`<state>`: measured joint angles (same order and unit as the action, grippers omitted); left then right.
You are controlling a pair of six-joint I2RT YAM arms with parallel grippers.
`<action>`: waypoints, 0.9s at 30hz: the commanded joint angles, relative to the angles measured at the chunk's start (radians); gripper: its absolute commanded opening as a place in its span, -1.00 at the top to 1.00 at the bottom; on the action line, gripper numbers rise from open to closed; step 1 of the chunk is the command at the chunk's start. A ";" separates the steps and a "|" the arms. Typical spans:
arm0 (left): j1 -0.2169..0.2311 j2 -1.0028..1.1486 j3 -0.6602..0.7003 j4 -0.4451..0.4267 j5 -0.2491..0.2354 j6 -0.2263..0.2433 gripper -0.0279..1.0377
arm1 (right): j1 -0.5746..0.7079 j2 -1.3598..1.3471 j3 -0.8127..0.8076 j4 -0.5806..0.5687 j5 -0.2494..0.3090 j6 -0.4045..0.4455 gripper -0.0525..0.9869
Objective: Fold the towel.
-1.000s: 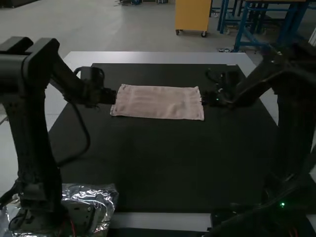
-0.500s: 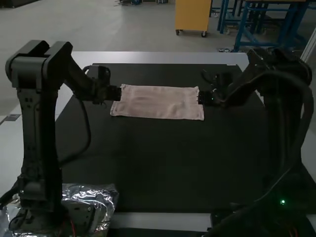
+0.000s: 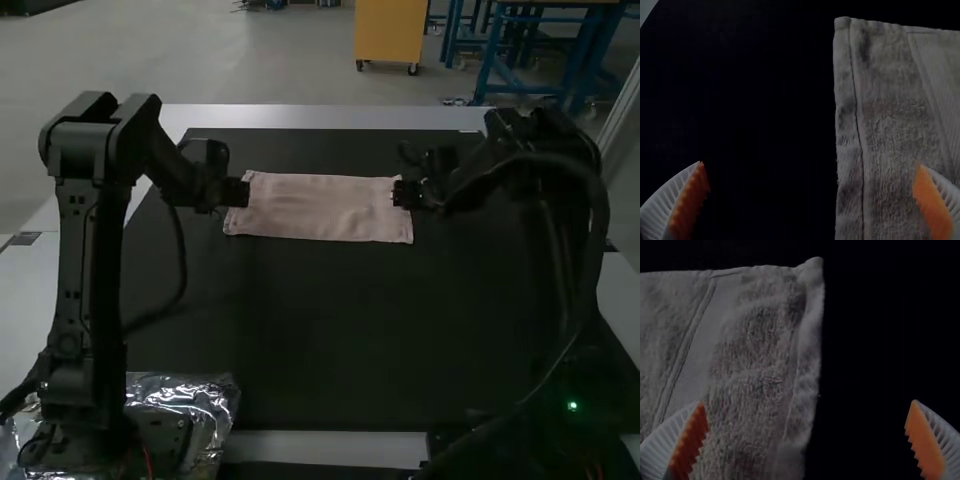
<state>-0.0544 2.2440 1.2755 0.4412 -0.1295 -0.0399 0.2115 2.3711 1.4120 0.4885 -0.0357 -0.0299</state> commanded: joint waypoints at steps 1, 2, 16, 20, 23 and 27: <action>0.002 0.022 0.051 0.008 0.010 0.012 -0.84 | 0.022 0.014 0.039 0.004 0.013 -0.004 -0.85; 0.002 0.029 0.061 0.008 0.010 0.012 -0.84 | 0.022 0.019 0.045 0.004 0.011 -0.004 -0.85; -0.004 0.172 0.260 -0.087 0.010 0.026 -0.81 | 0.020 0.120 0.186 -0.045 0.011 -0.019 -0.85; -0.002 0.201 0.303 -0.134 0.010 0.025 -0.81 | 0.020 0.140 0.223 -0.093 0.011 -0.027 -0.85; 0.001 0.213 0.321 -0.153 0.018 0.025 -0.81 | 0.022 0.151 0.246 -0.125 0.011 -0.033 -0.85; 0.002 0.220 0.332 -0.160 0.022 0.021 -0.81 | 0.019 0.155 0.265 -0.156 0.010 -0.033 -0.85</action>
<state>-0.0544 2.4386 1.5753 0.2821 -0.1242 -0.0235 0.2226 2.5061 1.6474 0.3458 -0.0288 -0.0540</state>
